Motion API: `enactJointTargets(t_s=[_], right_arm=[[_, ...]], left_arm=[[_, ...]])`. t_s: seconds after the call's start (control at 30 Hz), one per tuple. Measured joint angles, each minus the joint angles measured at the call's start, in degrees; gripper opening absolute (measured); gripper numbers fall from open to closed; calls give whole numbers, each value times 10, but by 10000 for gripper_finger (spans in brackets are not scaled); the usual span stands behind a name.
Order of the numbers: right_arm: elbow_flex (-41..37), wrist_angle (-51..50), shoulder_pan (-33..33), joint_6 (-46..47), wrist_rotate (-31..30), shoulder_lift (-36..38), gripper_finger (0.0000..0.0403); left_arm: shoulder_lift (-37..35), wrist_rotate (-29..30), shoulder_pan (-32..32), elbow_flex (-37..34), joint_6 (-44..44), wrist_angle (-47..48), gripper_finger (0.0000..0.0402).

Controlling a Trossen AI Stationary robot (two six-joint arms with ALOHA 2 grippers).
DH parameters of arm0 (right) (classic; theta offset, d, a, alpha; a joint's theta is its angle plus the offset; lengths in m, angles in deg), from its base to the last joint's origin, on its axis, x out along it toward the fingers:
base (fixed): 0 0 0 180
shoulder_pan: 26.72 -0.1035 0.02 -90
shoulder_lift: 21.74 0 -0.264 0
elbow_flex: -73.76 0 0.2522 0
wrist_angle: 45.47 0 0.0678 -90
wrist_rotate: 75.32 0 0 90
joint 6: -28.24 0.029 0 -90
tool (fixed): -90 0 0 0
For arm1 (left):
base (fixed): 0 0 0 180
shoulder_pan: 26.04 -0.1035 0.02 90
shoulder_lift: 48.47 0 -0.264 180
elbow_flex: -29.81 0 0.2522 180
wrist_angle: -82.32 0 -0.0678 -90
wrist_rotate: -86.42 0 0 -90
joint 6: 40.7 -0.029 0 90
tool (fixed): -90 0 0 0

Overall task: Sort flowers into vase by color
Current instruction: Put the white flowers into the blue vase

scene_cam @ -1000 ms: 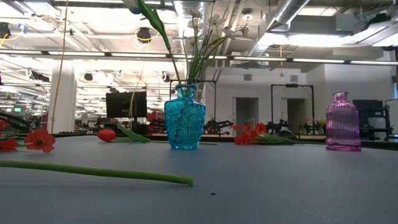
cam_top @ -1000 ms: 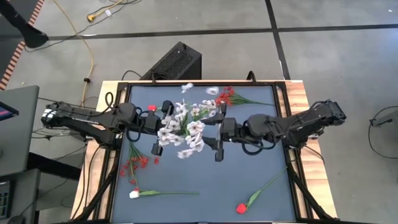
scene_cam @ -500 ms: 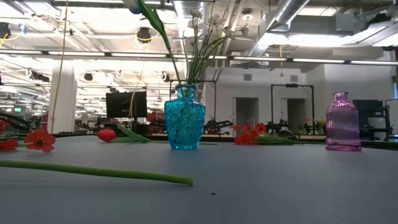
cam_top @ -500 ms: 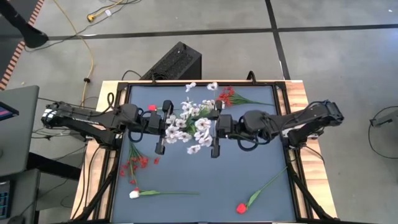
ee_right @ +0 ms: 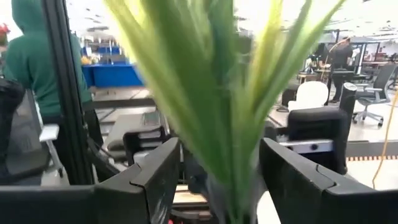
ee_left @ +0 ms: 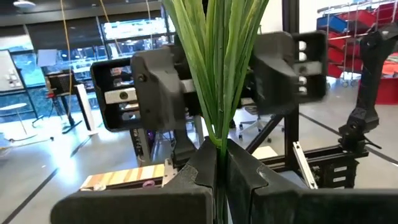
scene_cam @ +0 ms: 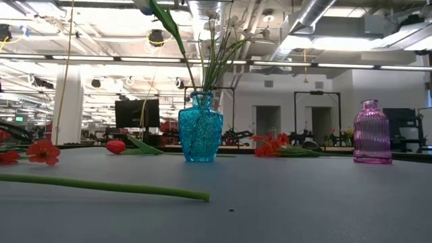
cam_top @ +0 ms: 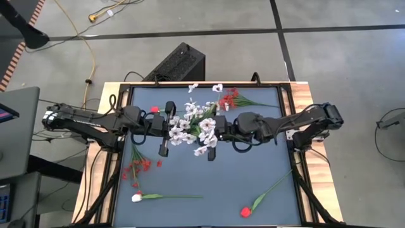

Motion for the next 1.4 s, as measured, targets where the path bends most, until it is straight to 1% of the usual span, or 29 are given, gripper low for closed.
enactJointTargets(t_s=[0.13,0.23,0.3,0.43,0.5,0.53,0.63,0.73,0.83,0.93,1.07,1.13,1.2,1.27,1.33,1.4], right_arm=[[20,-2,-2,-26,0,-8,233],[30,-21,-2,-26,0,-7,201],[31,-31,-2,-25,0,-8,168],[32,-31,-5,-24,1,-8,85],[32,-31,-9,-28,1,-8,46],[32,-31,-11,-33,1,-8,33],[32,-31,-20,-63,0,-5,32],[32,-33,-34,-69,-7,6,35],[32,-40,-54,-73,-11,25,45],[32,-71,-80,-103,-13,41,43],[30,-110,-112,-153,-34,46,34],[18,-103,-116,-162,-45,40,34],[8,-97,-113,-160,-46,31,34],[-2,-84,-105,-165,-55,22,34],[-10,-75,-97,-187,-79,20,34],[-19,-68,-86,-201,-99,22,34]], left_arm=[[0,-3,0,0,13,10,0],[0,-5,0,0,25,19,0],[0,-11,0,0,32,18,0],[0,-20,0,0,36,12,1],[0,-25,1,0,41,11,8],[0,-28,1,0,41,13,16],[-4,-40,0,0,37,17,51],[-19,-40,1,0,45,18,92],[-46,-34,-1,0,47,9,130],[-81,-22,-1,0,63,5,154],[-131,2,-8,0,69,-2,165],[-159,39,-15,0,64,9,165],[-185,86,-27,0,62,38,165],[-206,122,-43,-3,76,66,166],[-221,125,-62,-14,103,91,166],[-232,106,-78,-26,126,110,166]])
